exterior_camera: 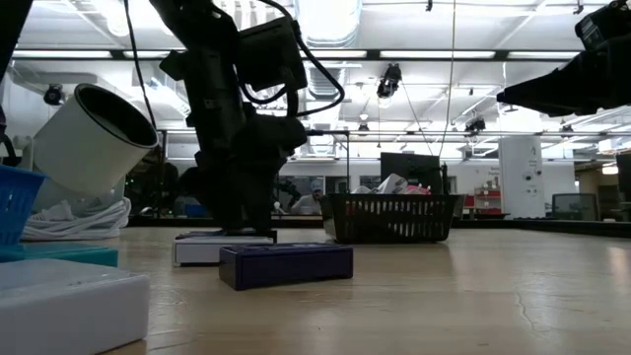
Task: Pick & Place Office items
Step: Put the black digital timer into the blue bin
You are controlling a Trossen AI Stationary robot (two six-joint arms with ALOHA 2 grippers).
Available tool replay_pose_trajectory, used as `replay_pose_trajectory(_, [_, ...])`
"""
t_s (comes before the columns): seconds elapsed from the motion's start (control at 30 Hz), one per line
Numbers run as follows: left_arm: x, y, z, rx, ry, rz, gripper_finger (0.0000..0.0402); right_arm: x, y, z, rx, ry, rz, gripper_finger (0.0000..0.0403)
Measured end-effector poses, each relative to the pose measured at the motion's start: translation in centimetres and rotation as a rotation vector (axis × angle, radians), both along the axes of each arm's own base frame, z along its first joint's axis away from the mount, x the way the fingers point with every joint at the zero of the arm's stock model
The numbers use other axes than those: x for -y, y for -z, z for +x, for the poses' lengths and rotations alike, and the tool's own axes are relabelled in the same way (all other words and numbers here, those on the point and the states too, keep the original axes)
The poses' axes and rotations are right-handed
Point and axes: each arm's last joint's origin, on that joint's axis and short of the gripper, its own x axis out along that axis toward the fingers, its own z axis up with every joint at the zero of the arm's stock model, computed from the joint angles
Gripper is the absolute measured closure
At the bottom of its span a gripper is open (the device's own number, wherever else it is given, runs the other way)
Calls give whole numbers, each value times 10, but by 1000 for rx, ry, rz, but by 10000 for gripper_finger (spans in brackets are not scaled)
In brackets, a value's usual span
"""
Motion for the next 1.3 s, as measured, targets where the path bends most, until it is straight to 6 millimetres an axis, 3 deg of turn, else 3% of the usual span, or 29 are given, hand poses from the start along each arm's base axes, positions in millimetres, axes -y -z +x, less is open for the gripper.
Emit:
replay_pose_trajectory(0.3, [0, 0, 0, 0, 2, 7, 247, 0, 0, 0, 0, 0, 1, 186])
replay_pose_trajectory(0.63, [0, -5, -3, 0, 23, 4, 233, 0, 0, 0, 0, 0, 0, 186])
replay_pose_trajectory(1.03, [-4, -60, -18, 136, 93, 116, 235, 0, 0, 0, -1, 1, -1, 186])
replay_pose_trajectory(1.3, [11, -88, -34, 181, 176, 126, 233, 0, 0, 0, -2, 1, 0, 186])
